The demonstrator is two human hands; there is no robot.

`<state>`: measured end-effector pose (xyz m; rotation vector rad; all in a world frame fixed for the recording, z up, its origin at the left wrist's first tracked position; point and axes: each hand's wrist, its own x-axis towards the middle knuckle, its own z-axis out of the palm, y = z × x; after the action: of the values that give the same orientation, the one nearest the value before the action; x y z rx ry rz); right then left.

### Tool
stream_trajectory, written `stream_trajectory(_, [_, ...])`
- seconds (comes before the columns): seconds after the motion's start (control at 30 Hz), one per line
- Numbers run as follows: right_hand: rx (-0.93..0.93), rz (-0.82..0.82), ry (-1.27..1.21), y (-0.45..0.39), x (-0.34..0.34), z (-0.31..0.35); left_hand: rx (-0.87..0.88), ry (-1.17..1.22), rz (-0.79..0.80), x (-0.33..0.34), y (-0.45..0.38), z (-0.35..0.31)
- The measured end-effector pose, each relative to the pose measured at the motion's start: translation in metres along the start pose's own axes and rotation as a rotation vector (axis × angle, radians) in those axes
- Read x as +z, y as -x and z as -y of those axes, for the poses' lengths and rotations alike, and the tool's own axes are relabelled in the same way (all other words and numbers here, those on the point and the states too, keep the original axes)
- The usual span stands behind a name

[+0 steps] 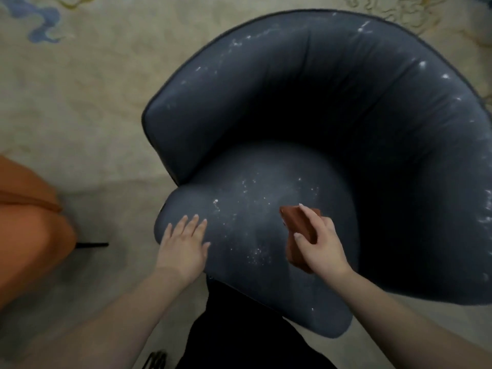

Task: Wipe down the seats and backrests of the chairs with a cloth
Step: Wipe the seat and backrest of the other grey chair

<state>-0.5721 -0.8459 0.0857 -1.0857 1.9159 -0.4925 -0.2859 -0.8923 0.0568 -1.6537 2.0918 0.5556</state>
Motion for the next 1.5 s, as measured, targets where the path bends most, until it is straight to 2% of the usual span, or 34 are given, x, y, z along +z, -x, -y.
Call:
stream_trajectory(0.23, [-0.111, 0.001, -0.038, -0.070, 0.087, -0.014, -0.083, 0.120, 0.003, 0.061, -0.052, 0.030])
stream_trajectory(0.4, [-0.177, -0.029, -0.085, -0.122, 0.146, -0.023, -0.131, 0.195, -0.088, 0.105, -0.108, 0.043])
stream_trajectory(0.47, [-0.272, -0.130, 0.067, -0.135, 0.159, -0.024, -0.169, 0.233, -0.134, 0.118, -0.126, 0.049])
stream_trajectory(0.53, [-0.458, -0.231, 0.378, -0.146, 0.168, -0.027, -0.218, 0.272, -0.183, 0.128, -0.138, 0.054])
stream_trajectory(0.6, [-0.528, -0.133, 0.574, -0.149, 0.176, -0.030, -0.234, 0.288, -0.202, 0.135, -0.143, 0.057])
stream_trajectory(0.67, [-0.567, 0.035, 0.634, -0.140, 0.186, -0.036, -0.223, 0.305, -0.191, 0.141, -0.143, 0.060])
stream_trajectory(0.73, [-0.636, 0.108, 0.590, -0.125, 0.191, -0.043, -0.212, 0.323, -0.172, 0.144, -0.140, 0.064])
stream_trajectory(0.8, [-0.685, 0.048, 0.421, -0.118, 0.191, -0.046, -0.210, 0.345, -0.161, 0.146, -0.137, 0.068])
stream_trajectory(0.87, [-0.673, -0.076, 0.288, -0.125, 0.188, -0.046, -0.218, 0.362, -0.154, 0.148, -0.136, 0.071])
stream_trajectory(0.93, [-0.583, -0.137, 0.366, -0.139, 0.191, -0.038, -0.219, 0.363, -0.156, 0.150, -0.137, 0.073])
stream_trajectory(1.03, [-0.494, -0.029, 0.669, -0.159, 0.209, -0.026, -0.214, 0.367, -0.169, 0.153, -0.142, 0.074])
stream_trajectory(1.13, [-0.464, -0.003, 0.751, -0.176, 0.227, -0.025, -0.213, 0.384, -0.193, 0.155, -0.147, 0.074])
stream_trajectory(1.23, [-0.534, -0.133, 0.643, -0.177, 0.228, -0.042, -0.206, 0.400, -0.215, 0.157, -0.148, 0.073])
stream_trajectory(1.37, [-0.377, -0.327, 0.379, -0.194, 0.212, -0.055, -0.216, 0.425, -0.246, 0.161, -0.149, 0.070])
stream_trajectory(1.43, [-0.415, -0.335, 0.358, -0.211, 0.214, -0.046, -0.218, 0.425, -0.256, 0.163, -0.149, 0.067])
stream_trajectory(1.5, [-0.560, -0.287, 0.476, -0.215, 0.224, -0.037, -0.222, 0.427, -0.264, 0.164, -0.150, 0.065])
